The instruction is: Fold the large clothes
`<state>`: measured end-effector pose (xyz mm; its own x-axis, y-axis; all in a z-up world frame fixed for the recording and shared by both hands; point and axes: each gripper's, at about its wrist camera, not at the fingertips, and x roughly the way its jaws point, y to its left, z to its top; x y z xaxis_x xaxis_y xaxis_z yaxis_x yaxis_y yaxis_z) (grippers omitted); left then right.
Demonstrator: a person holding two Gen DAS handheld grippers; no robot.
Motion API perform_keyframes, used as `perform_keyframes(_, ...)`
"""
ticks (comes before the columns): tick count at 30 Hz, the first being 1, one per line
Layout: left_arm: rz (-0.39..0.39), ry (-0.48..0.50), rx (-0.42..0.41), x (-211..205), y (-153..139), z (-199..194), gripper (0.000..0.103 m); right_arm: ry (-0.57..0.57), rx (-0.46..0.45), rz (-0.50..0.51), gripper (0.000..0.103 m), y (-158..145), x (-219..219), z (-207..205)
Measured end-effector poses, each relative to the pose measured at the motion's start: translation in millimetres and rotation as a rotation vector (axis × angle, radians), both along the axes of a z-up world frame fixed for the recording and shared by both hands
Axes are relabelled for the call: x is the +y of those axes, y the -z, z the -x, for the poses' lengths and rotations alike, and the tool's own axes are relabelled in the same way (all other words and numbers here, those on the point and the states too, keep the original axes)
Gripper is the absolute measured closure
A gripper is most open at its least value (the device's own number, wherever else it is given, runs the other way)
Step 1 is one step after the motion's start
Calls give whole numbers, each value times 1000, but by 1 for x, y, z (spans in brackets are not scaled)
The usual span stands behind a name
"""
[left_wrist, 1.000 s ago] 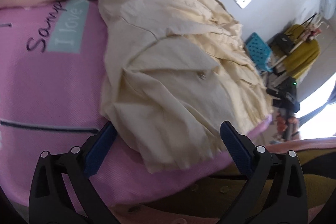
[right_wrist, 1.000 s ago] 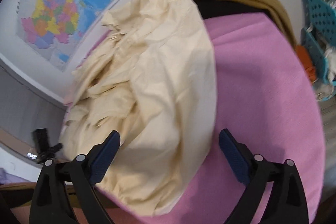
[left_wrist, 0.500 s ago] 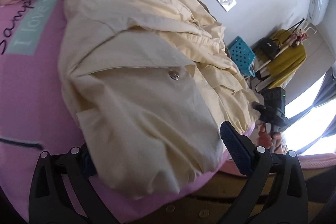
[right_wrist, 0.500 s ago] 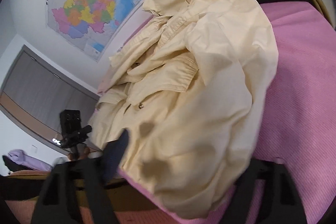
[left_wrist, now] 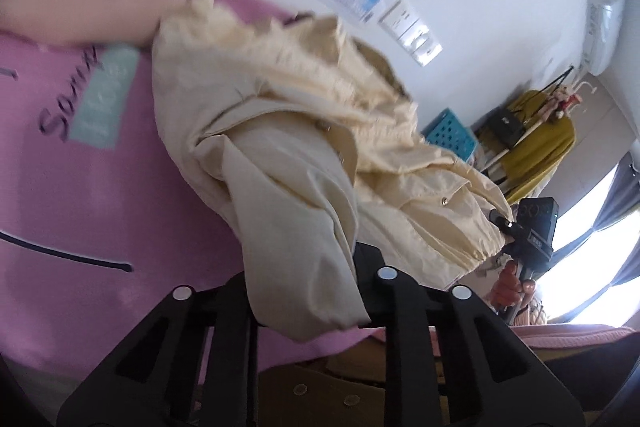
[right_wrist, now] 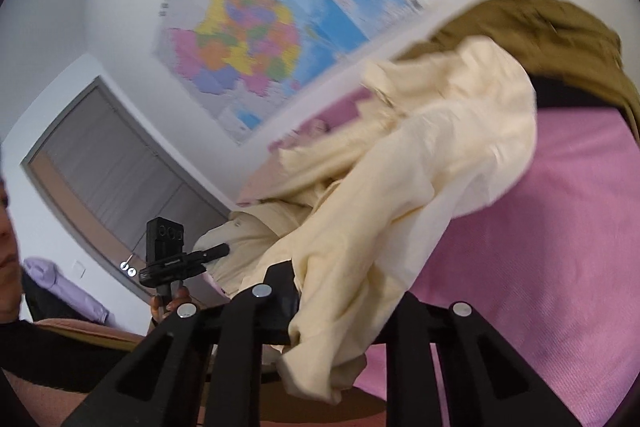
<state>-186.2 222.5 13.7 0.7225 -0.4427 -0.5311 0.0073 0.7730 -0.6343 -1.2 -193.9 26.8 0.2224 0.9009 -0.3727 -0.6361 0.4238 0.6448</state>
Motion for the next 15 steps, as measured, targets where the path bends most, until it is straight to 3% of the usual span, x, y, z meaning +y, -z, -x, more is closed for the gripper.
perform_keyframes(3,-21,16,-58,-1,-21,13,84,-36,-61,-30,85,-17,0,13)
perform_keyframes(5,-45,23,-62,-4,-24,15,82,-34,-53,-32,85,-19,2,13)
perform_keyframes(7,-43,49,-29,-6,-12,10,70,-22,-32,-13,85,-12,2,10)
perform_keyframes(11,-68,67,65,-13,18,-1,57,-2,47,17,83,12,2,2)
perform_keyframes(15,-3,75,97,-10,37,-3,39,8,54,34,74,19,-1,5)
